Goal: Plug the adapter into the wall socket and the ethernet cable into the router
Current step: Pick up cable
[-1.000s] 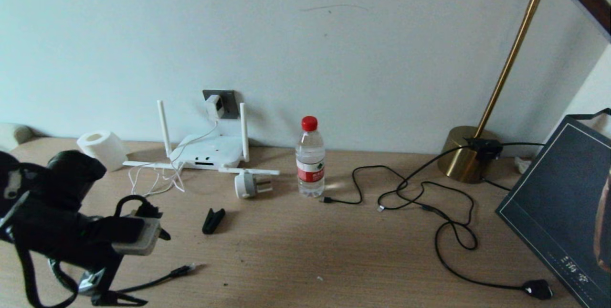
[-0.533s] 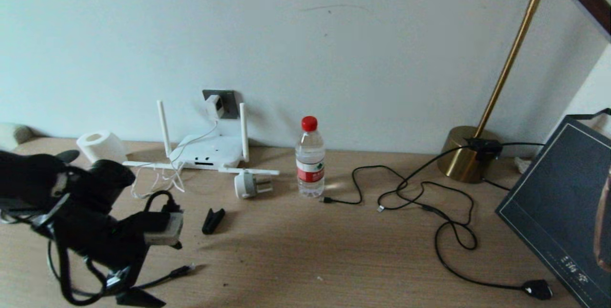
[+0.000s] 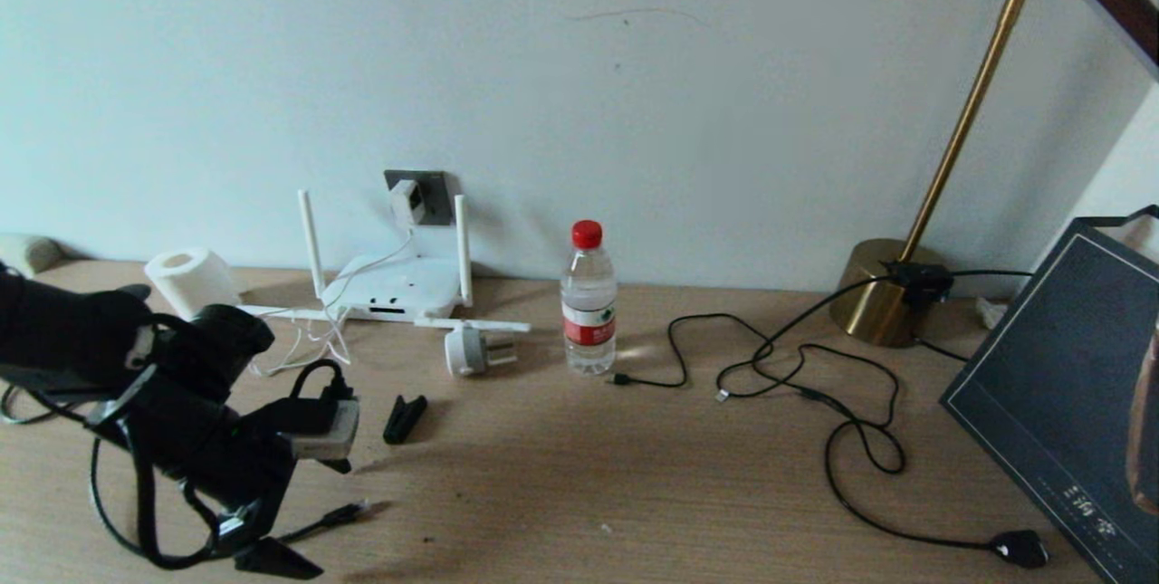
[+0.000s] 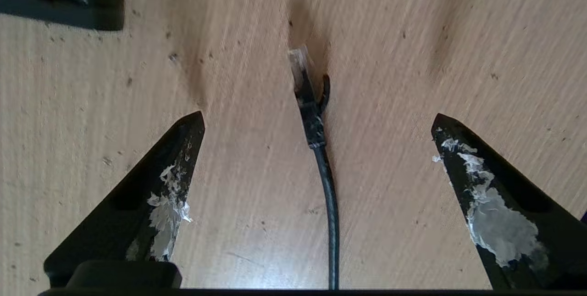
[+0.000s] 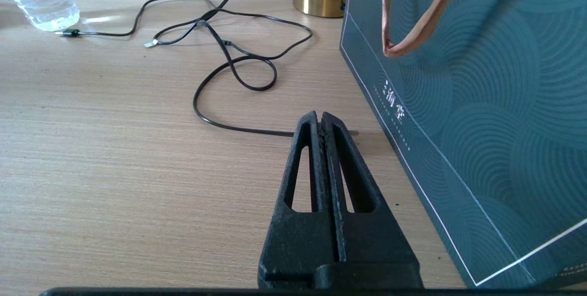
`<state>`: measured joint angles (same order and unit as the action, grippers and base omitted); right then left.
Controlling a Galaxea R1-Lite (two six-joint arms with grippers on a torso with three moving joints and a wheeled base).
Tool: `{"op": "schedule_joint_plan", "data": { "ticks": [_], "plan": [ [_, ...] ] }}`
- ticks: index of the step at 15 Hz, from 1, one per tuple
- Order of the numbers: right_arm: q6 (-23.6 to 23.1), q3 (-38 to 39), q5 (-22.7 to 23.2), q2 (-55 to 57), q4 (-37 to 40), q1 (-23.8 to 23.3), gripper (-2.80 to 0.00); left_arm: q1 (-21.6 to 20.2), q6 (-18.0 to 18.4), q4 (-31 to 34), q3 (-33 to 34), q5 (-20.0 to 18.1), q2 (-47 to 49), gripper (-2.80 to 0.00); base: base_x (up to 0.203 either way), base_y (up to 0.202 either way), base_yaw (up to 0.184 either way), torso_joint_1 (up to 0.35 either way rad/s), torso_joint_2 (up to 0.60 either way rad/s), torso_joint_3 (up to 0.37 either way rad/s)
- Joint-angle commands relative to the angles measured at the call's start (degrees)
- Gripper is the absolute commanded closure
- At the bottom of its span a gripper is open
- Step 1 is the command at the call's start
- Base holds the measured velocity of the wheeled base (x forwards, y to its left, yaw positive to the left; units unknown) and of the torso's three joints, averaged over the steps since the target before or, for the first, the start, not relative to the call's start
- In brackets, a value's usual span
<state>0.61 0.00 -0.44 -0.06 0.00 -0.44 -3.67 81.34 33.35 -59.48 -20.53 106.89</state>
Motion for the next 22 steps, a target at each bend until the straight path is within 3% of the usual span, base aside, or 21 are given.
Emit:
{"op": "schedule_joint_plan", "data": {
  "ticks": [1,10,11,22],
  "plan": [
    [0.01,0.0,0.0,0.06,0.0,0.0,0.0,-0.2,0.4,0.34,0.24,-0.04,-0.03,-2.8,0.0,0.0,0.0,0.0,0.0,0.0],
    [0.01,0.0,0.0,0.06,0.0,0.0,0.0,-1.31,0.34,0.04,1.37,-0.13,0.26,-2.8,0.0,0.0,0.0,0.0,0.0,0.0],
    [0.01,0.0,0.0,0.06,0.0,0.0,0.0,-1.43,0.4,-0.04,1.56,-0.13,0.25,0.0,0.0,0.0,0.0,0.0,0.0,0.0],
    [0.01,0.0,0.0,0.06,0.0,0.0,0.0,-3.04,0.4,-6.1,6.91,1.37,-2.36,0.0,0.0,0.0,0.0,0.0,0.0,0.0]
  ]
}}
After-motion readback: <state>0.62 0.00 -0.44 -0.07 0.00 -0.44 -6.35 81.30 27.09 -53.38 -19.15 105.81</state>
